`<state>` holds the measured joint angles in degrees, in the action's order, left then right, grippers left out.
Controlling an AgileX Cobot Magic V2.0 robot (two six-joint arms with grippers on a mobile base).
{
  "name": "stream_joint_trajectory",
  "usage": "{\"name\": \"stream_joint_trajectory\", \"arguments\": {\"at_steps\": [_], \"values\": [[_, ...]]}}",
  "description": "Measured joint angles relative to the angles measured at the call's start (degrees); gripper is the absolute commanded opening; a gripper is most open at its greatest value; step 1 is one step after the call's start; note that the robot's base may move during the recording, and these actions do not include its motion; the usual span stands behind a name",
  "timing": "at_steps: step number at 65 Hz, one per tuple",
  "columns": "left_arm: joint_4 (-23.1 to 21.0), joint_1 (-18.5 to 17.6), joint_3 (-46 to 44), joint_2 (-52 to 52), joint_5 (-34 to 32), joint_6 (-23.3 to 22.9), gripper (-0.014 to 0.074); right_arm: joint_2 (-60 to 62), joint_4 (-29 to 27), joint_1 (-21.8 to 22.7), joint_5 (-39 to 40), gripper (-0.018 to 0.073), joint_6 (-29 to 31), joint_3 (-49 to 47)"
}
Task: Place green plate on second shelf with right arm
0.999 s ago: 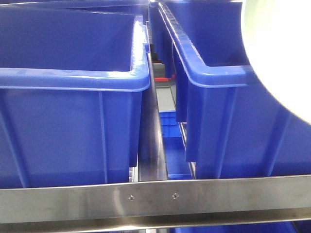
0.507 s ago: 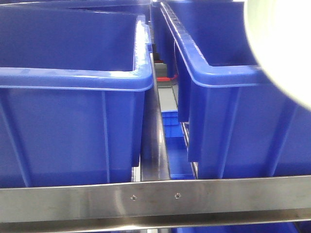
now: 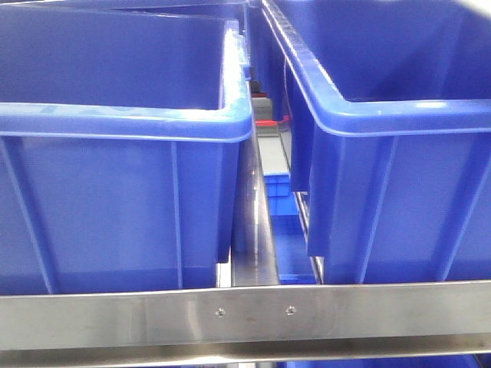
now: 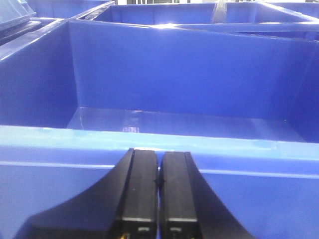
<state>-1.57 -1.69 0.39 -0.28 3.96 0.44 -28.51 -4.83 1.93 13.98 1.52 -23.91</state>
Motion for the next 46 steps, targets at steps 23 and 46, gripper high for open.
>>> {"name": "stream_joint_trajectory", "arguments": {"at_steps": [23, 46], "values": [[0.00, 0.00, 0.00, 0.00, 0.00, 0.00, 0.0130, -32.08, -8.14, 0.00, 9.13, 0.0106, 0.57, -12.45], [0.00, 0.00, 0.00, 0.00, 0.00, 0.00, 0.0130, -37.33, -12.01, 0.00, 6.38, 0.0418, 0.47, -17.44]]}}
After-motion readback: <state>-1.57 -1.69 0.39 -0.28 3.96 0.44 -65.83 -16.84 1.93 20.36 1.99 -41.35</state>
